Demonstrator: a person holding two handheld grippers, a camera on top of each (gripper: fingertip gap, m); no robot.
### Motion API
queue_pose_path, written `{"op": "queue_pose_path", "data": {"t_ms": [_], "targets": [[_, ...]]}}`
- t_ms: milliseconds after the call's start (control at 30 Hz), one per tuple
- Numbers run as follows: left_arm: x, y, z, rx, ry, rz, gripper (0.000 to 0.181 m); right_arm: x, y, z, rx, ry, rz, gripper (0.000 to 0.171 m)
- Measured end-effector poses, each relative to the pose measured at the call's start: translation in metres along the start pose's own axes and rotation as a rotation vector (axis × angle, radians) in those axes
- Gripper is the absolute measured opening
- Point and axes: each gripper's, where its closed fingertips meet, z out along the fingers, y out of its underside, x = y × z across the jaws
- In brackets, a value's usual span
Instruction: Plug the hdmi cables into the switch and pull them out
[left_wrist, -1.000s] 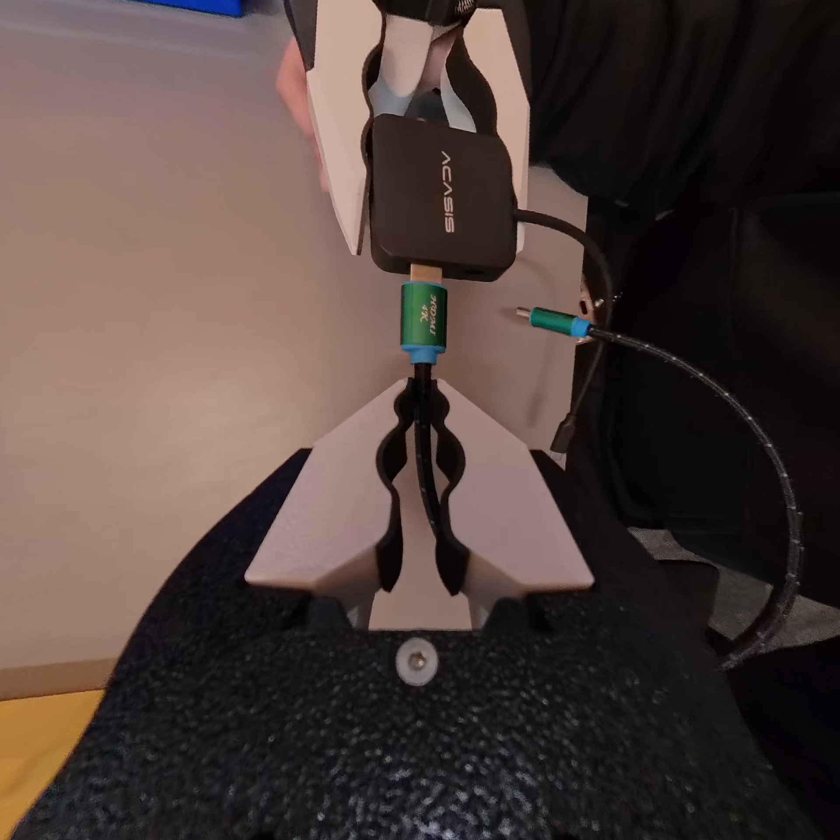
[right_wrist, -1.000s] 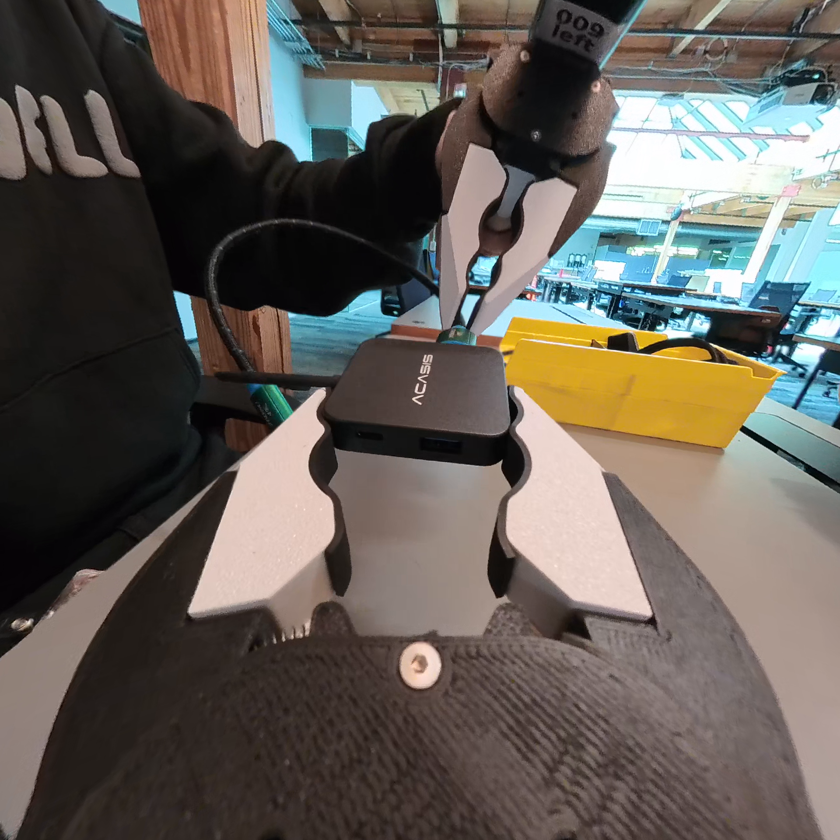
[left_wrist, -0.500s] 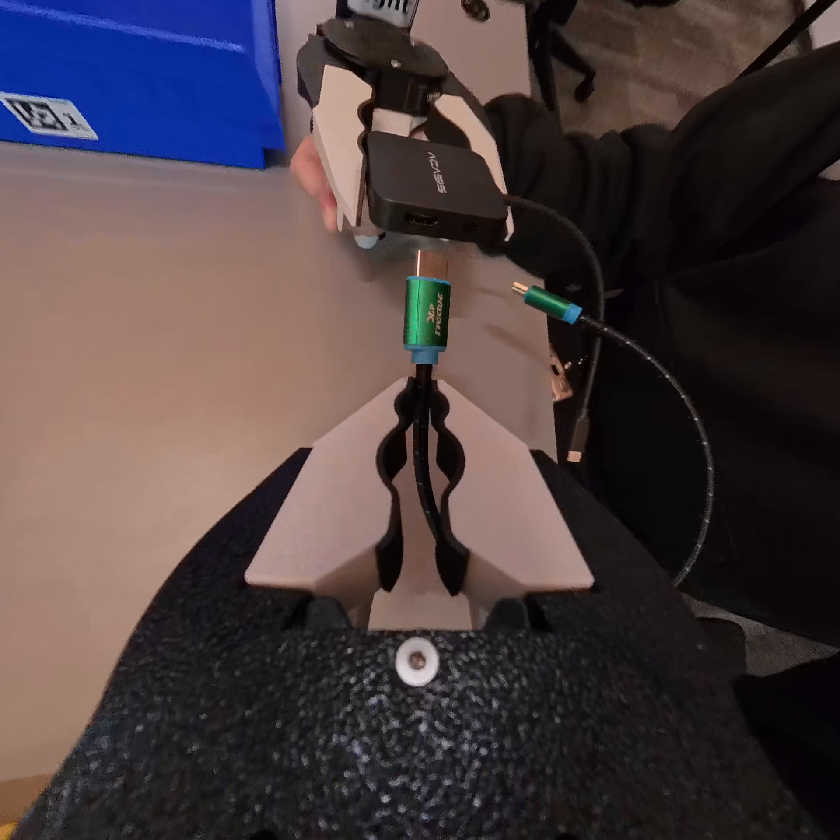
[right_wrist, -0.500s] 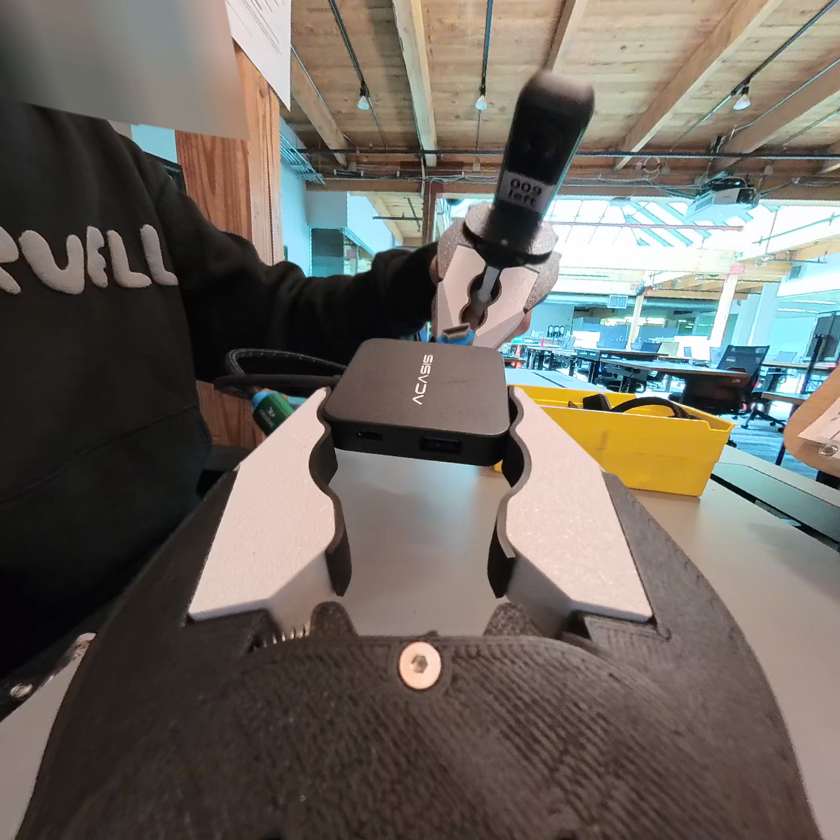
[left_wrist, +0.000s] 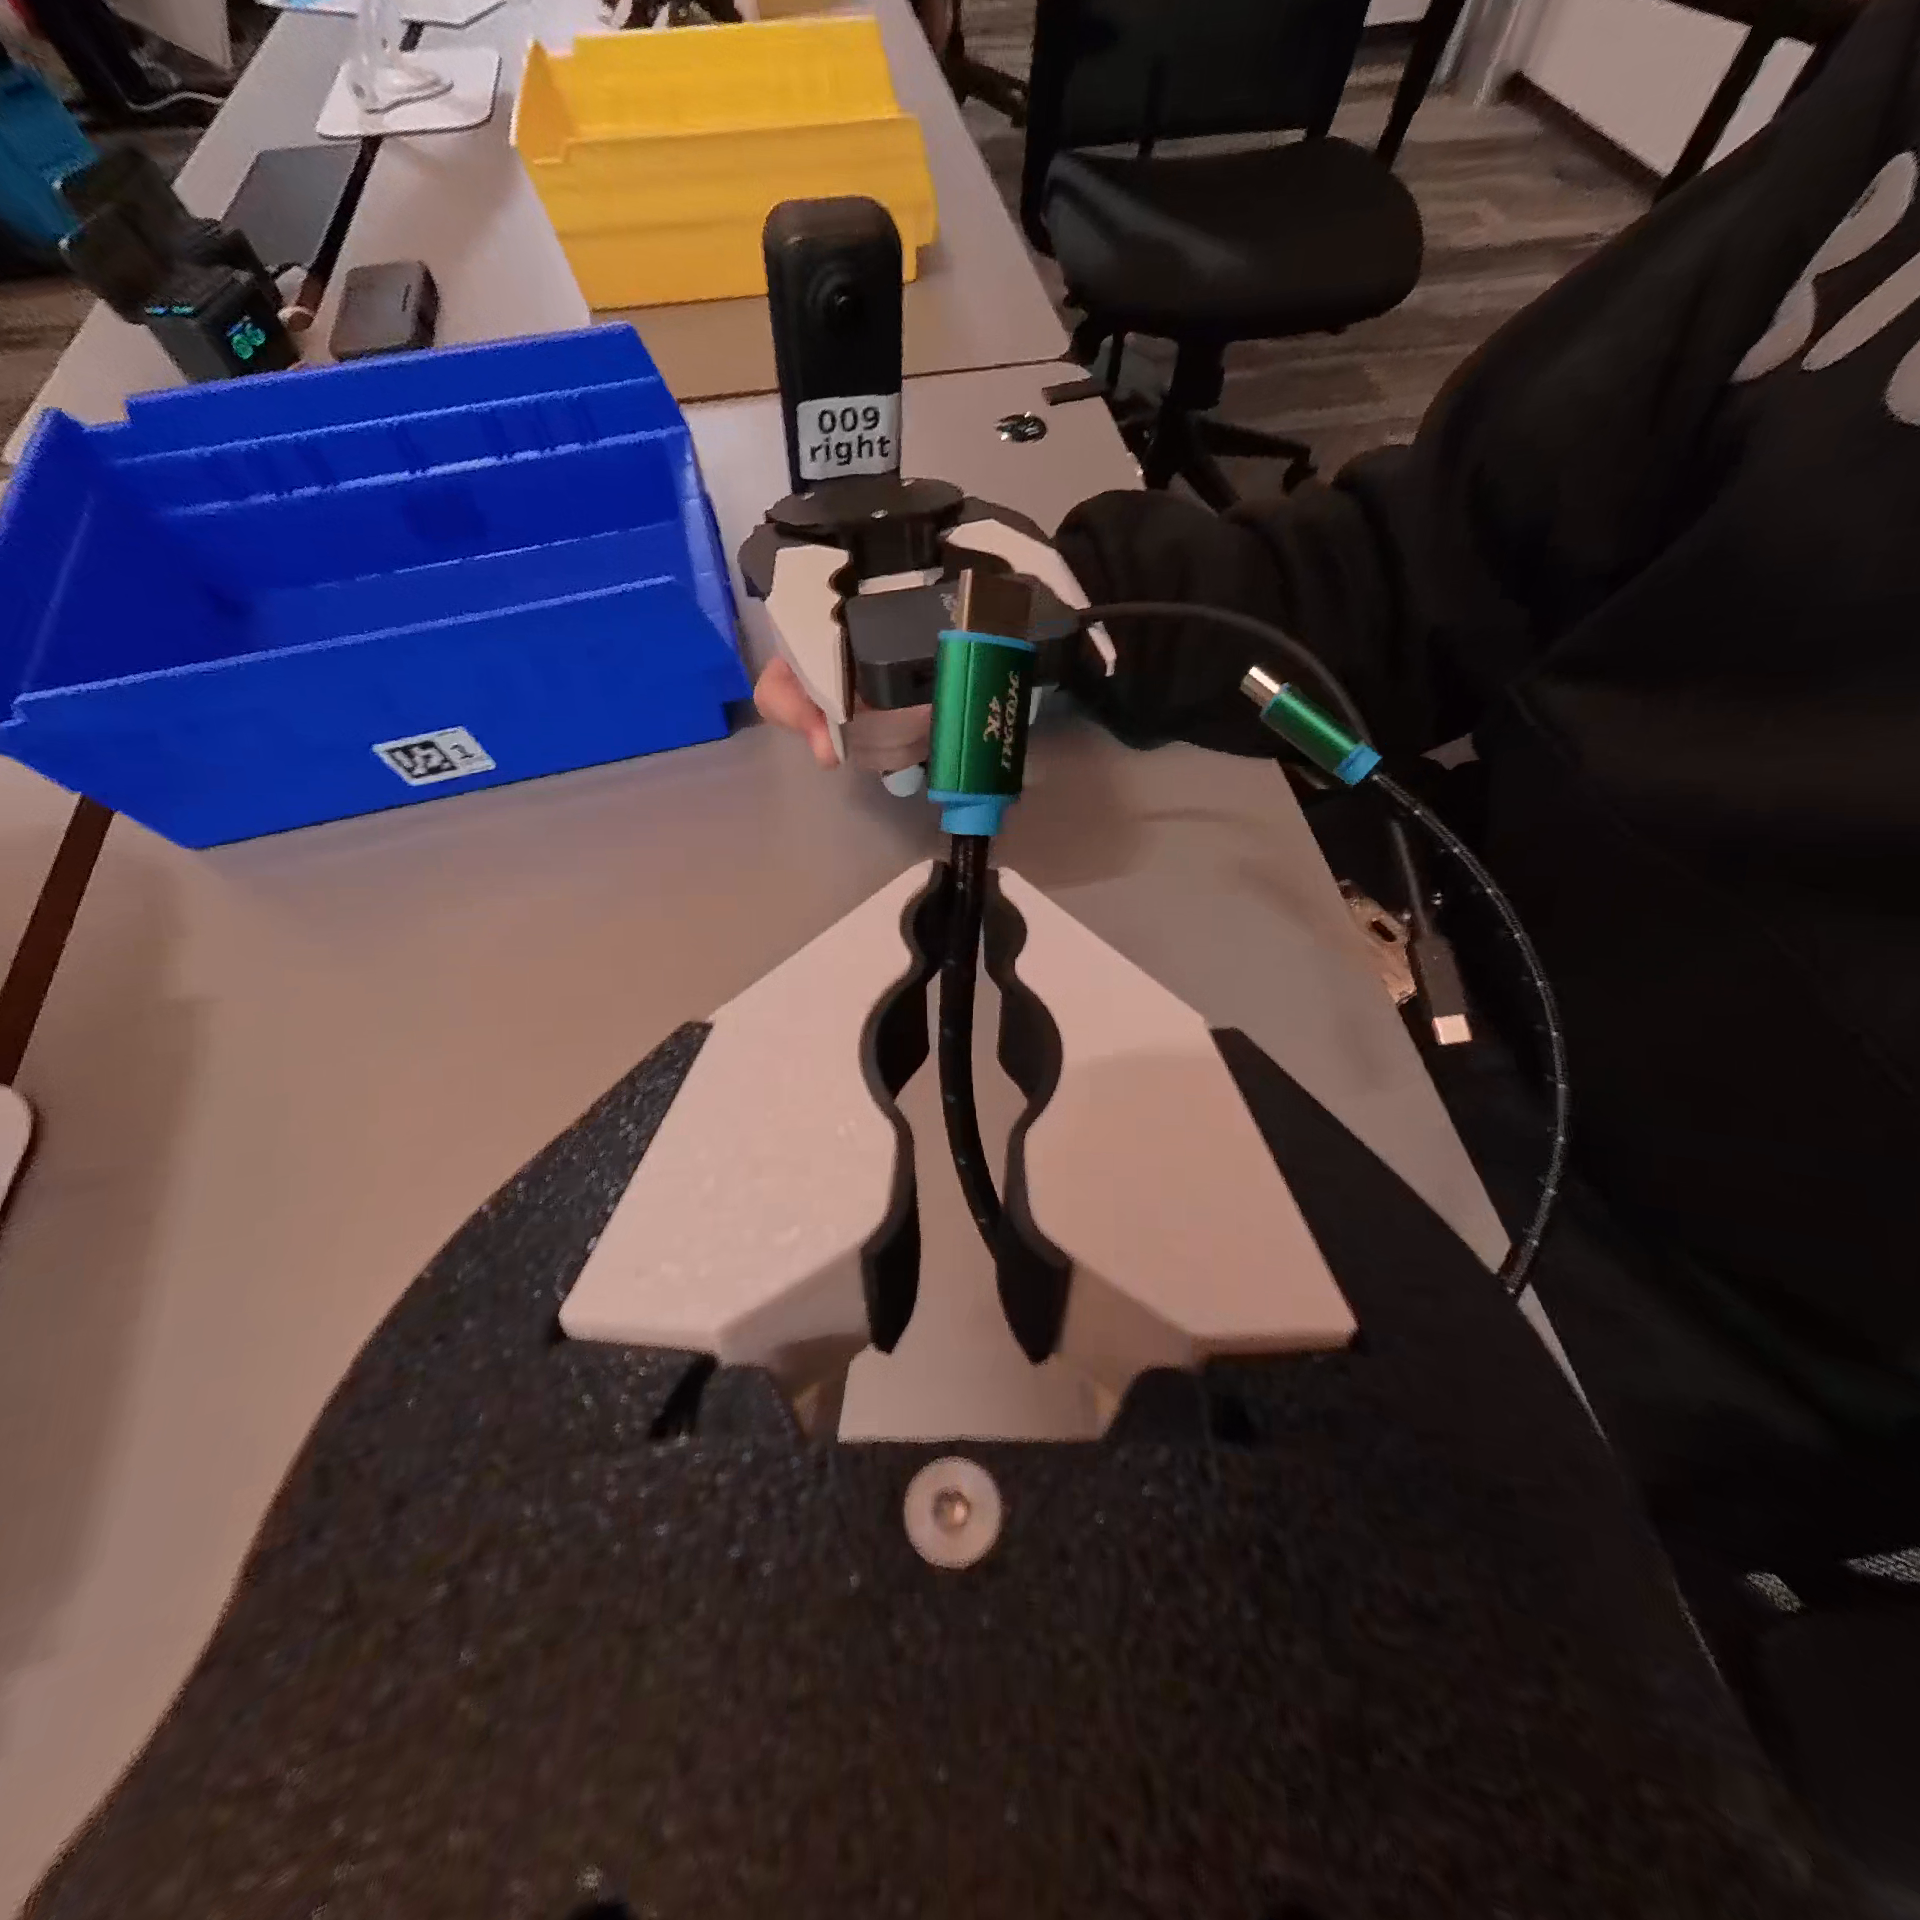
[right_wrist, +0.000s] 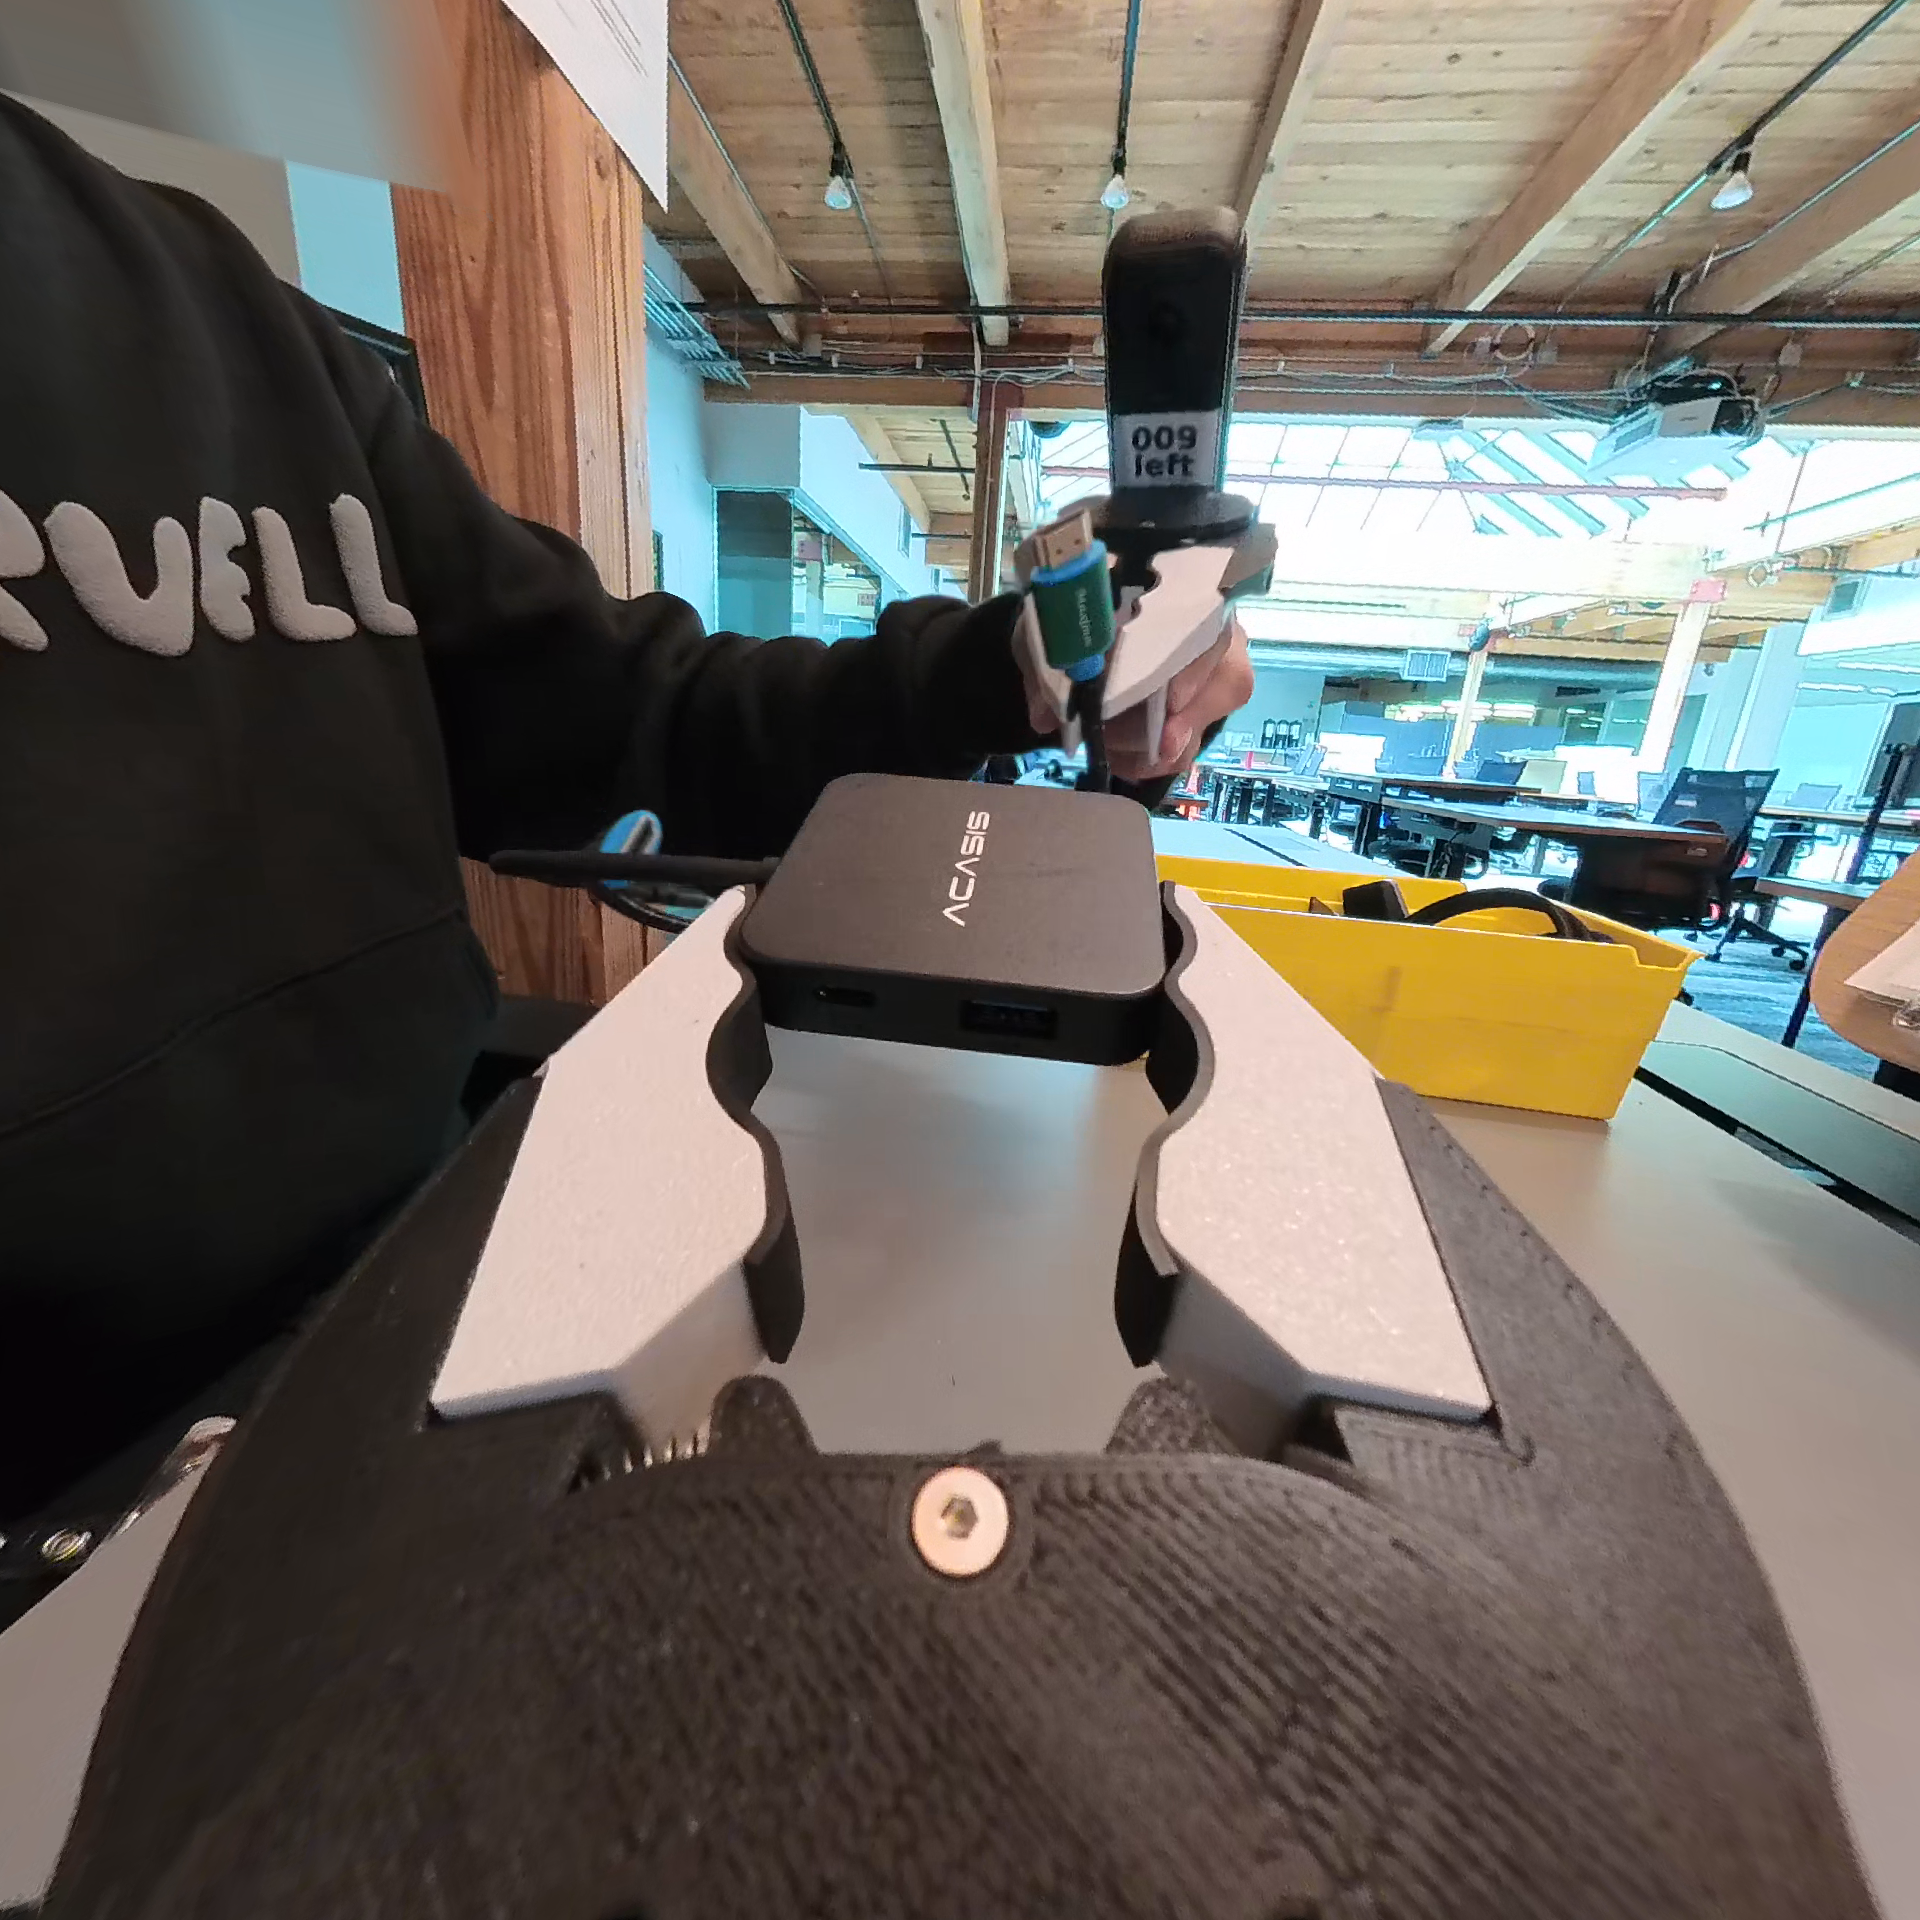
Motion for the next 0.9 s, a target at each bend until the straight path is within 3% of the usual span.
{"op": "queue_pose_path", "data": {"t_ms": [100,233,333,400,467,633,733,800,900], "targets": [[-0.017,0.0,-0.021,-0.065,-0.111,0.006,0.003,0.003,-0.001,-0.003,0.004,0.021,-0.006,0.074],[-0.05,-0.006,-0.079,-0.121,-0.353,0.013,0.003,0.011,-0.007,-0.012,0.021,0.081,-0.022,0.074],[-0.092,-0.008,-0.133,-0.139,-0.729,-0.023,0.004,0.012,-0.01,-0.014,0.033,0.089,-0.03,0.074],[-0.105,-0.007,-0.149,-0.161,-0.942,0.042,0.004,0.012,-0.008,-0.012,0.02,0.087,-0.032,0.074],[-0.103,0.003,-0.133,-0.238,-1.019,0.156,0.003,0.012,-0.004,-0.01,0.0,0.085,-0.032,0.074],[-0.078,0.045,-0.05,-0.414,-1.012,0.431,0.004,0.016,0.005,-0.011,-0.04,0.107,-0.025,0.074],[-0.053,0.052,-0.013,-0.461,-0.992,0.57,0.003,0.019,0.005,-0.016,-0.045,0.132,-0.031,0.074],[-0.037,0.057,0.005,-0.49,-0.938,0.599,0.004,0.021,0.003,-0.02,-0.043,0.154,-0.04,0.074],[-0.009,0.079,0.029,-0.525,-0.754,0.49,0.006,0.025,-0.002,-0.027,-0.032,0.179,-0.048,0.074]]}}
